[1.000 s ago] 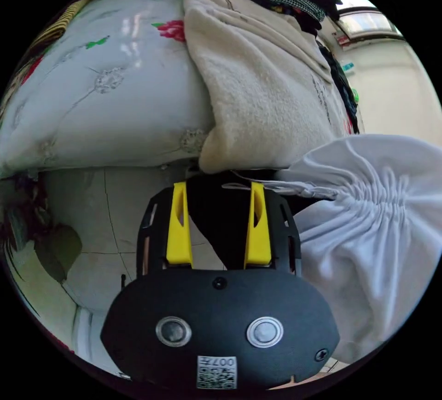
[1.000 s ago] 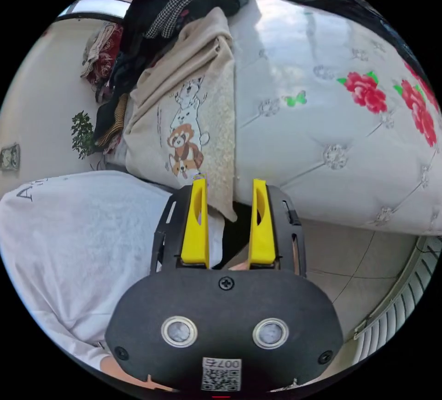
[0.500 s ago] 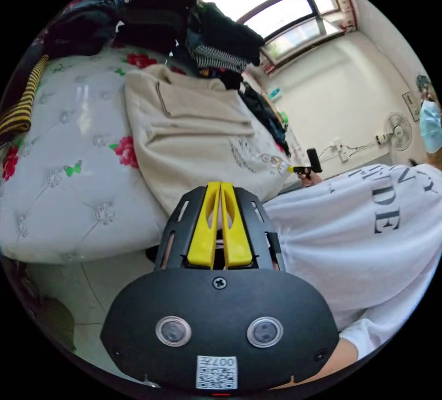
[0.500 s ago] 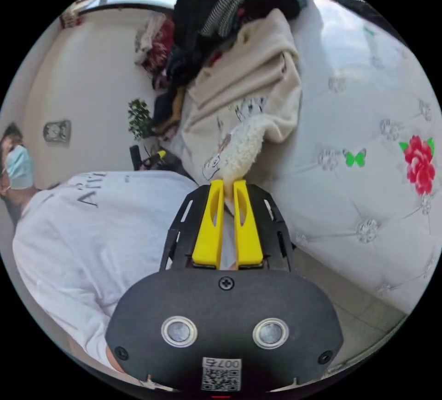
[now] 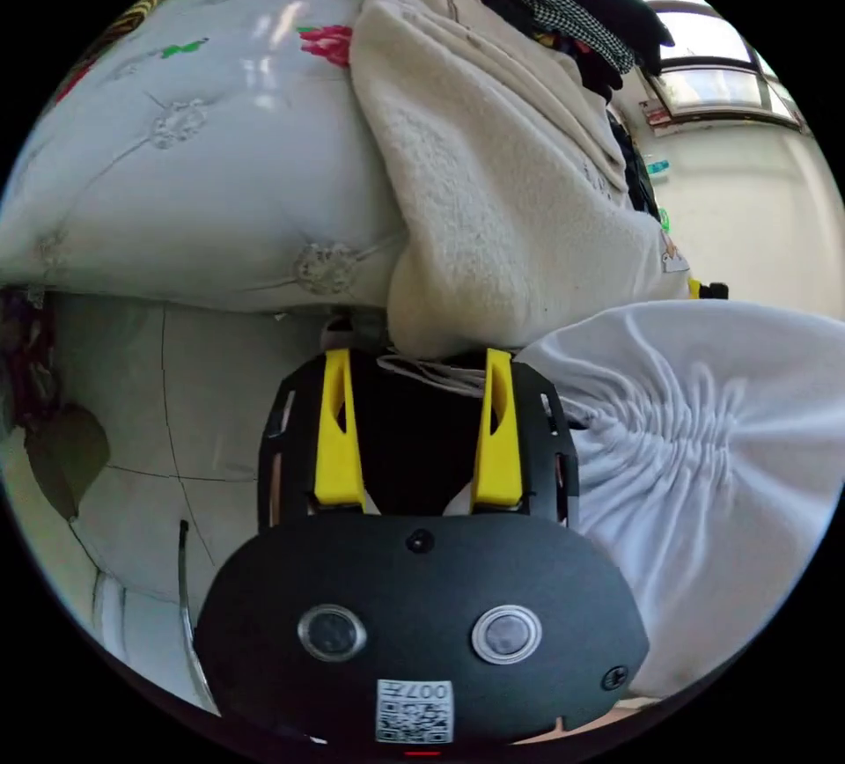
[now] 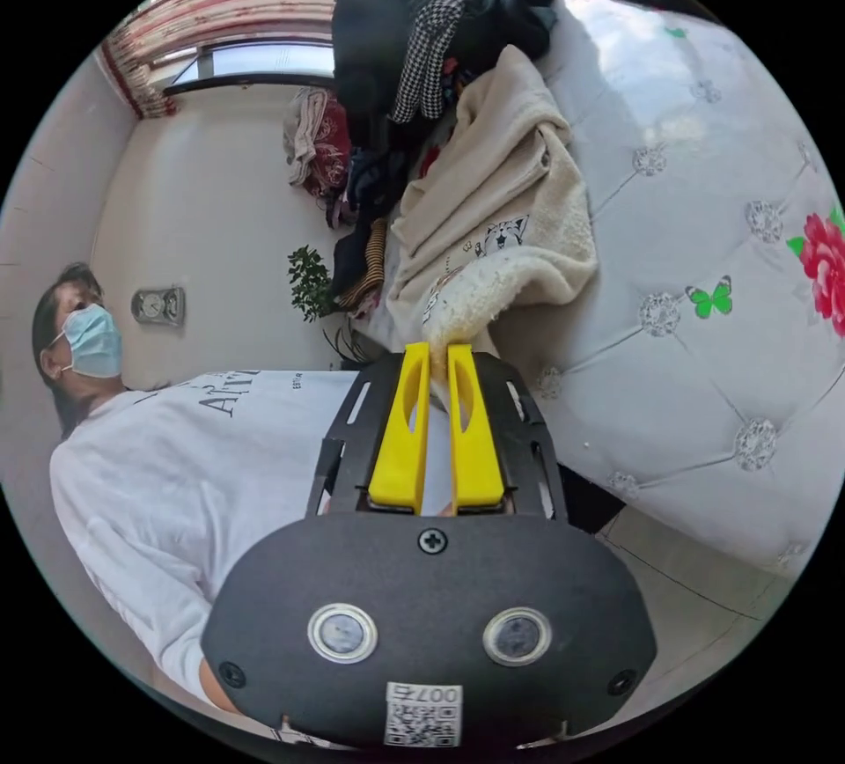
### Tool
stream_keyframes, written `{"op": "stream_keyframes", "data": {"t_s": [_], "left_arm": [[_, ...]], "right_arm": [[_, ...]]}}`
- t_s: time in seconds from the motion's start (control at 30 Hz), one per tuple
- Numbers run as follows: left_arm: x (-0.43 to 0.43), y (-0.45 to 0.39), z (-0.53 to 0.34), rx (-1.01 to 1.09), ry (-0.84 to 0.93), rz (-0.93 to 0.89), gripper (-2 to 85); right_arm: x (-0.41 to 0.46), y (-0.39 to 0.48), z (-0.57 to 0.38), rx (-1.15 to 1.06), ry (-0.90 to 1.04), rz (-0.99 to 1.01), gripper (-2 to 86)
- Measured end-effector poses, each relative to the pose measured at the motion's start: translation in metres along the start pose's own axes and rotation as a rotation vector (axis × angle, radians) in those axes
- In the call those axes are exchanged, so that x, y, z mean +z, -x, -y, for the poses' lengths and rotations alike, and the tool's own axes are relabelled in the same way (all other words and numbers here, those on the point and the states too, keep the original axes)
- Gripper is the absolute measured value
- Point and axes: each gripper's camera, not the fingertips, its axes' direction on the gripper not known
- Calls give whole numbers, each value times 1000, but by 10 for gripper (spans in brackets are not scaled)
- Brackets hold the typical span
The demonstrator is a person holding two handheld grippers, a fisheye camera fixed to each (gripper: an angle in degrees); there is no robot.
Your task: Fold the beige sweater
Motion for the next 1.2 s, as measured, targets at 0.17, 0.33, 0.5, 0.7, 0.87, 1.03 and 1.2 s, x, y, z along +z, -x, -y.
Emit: {"op": "stream_keyframes", "data": {"t_s": [0.17, 0.33, 0.5, 0.7, 0.87, 1.03, 1.2], "left_arm": [[7, -20, 35, 235, 143, 30, 7], [-106, -24, 72, 508, 72, -324, -1], [-217, 31, 159, 365, -385, -504, 20], [-208, 71, 225, -134, -645, -420, 110], [-190, 57, 221, -92, -561, -101, 116], [-148, 42, 251, -9, -387, 82, 116], [-112, 44, 287, -52, -242, 106, 23]], "right_arm": [[-21, 2, 9, 0, 19, -21, 12], [-62, 12, 49, -8, -78, 97, 12], [-88, 30, 145, -54, -223, 136, 22], [-68, 35, 217, -72, -425, -80, 46], [-20, 9, 190, -103, -312, -333, 60], [15, -15, 195, -136, -274, -484, 60], [68, -33, 239, -151, -121, -567, 27]]}}
